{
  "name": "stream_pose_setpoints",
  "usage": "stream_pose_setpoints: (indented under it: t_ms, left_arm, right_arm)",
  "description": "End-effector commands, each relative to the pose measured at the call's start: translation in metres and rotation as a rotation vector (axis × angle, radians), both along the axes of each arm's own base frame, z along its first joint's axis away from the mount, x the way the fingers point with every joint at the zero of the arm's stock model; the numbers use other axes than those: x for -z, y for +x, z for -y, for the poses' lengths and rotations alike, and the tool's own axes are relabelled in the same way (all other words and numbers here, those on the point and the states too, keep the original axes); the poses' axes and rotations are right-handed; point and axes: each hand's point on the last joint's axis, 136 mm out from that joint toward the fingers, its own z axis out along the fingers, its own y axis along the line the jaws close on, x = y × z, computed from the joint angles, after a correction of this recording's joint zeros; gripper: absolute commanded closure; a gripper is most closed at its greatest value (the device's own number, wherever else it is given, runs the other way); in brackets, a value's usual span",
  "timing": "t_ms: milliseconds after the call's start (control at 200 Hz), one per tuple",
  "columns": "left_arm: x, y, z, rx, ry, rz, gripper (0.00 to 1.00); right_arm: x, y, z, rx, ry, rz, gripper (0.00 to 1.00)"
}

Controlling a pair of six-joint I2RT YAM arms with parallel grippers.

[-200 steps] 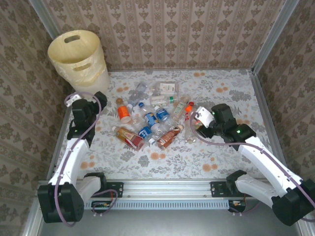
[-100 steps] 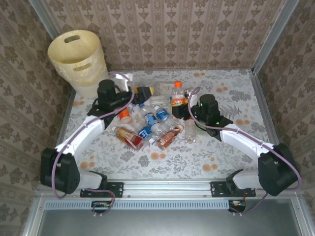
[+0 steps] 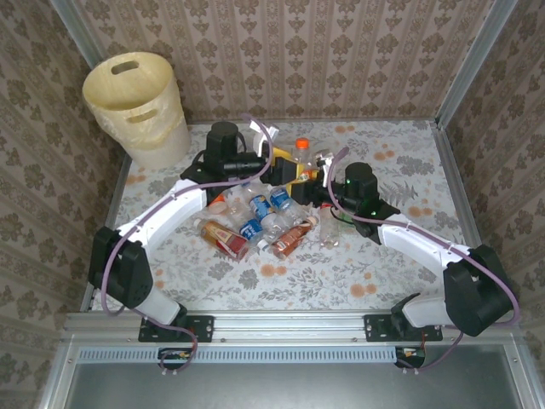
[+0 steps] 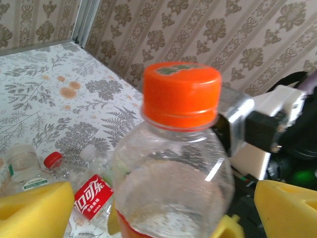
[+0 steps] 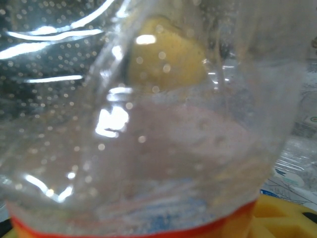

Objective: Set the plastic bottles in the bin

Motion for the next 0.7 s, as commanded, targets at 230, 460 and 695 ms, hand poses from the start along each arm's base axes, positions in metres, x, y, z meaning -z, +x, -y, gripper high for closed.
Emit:
stream_pose_setpoints:
  t_ms: [230,460,695]
  left_arm:
    - [0.006,-0.002,0.022,0.068,0.010,0.020,0.16]
    - [0.010,0.005,0.018,0.027,0.009,0.023,0.44]
    - [0.011,0.034,-0.010,-0.190,0.042,0.041,0.46]
  right_arm:
    - [-0.023,-0.016,-0.023,-0.122,0.025,0.041,0.43]
    - [-0.035,-0.018,-0.022,-0.118,0.064,0.074,0.34]
    - [-0.032,-0.020,-0.011,-0.061,0.042,0.119,0.06]
